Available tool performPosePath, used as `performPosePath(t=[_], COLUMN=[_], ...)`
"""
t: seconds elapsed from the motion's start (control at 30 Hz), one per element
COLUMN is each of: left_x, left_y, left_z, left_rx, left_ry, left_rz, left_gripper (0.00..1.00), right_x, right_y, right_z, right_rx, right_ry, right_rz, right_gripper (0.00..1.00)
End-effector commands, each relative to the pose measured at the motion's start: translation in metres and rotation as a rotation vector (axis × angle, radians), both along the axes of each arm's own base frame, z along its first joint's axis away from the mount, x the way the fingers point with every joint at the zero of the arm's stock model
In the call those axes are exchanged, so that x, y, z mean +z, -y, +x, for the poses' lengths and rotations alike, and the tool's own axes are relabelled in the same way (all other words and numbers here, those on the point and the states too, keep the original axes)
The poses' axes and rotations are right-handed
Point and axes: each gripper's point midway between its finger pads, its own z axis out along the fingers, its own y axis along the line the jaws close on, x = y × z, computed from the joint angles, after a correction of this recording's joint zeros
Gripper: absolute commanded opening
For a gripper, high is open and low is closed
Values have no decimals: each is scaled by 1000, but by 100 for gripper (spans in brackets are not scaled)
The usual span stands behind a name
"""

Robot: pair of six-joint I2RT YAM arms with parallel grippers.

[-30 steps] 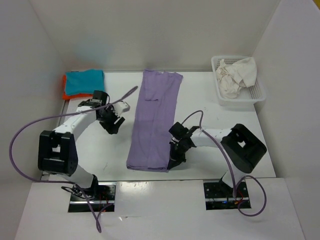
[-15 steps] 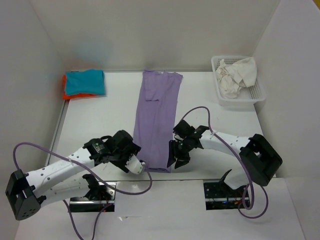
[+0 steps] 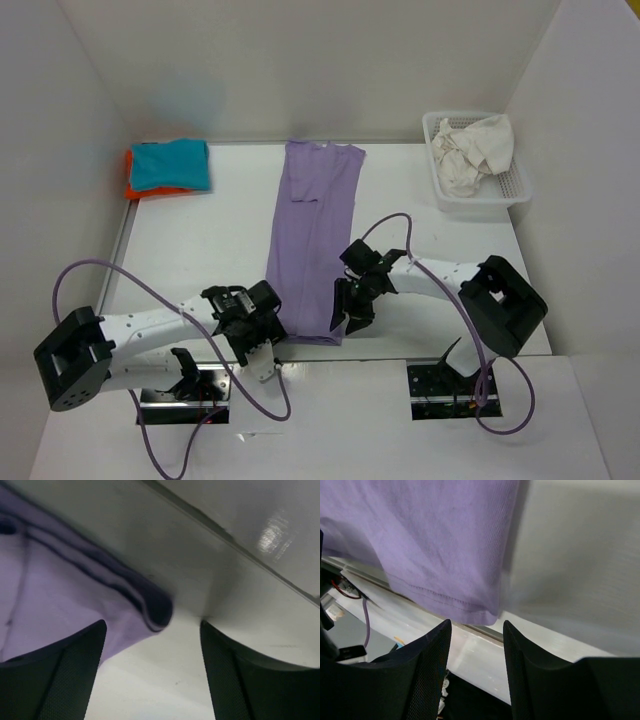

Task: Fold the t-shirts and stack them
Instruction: Rotate the tshirt 90 degrees

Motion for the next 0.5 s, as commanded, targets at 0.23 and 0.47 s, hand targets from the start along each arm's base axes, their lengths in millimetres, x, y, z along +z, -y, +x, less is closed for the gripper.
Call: performPosePath(t=[0.23, 0.47], left_x=[-22, -23], left_y=[6, 5], left_z=[2, -4], left_rx=[-131, -151], left_ry=[13, -4], left_rz=[24, 31], left_gripper=[59, 16], right_x=[-5, -13], right_y=[-16, -14], right_z=[18, 13], right_rx=[-2, 22], right_ry=[15, -9], right_rz=[38, 37], right_gripper=[52, 20])
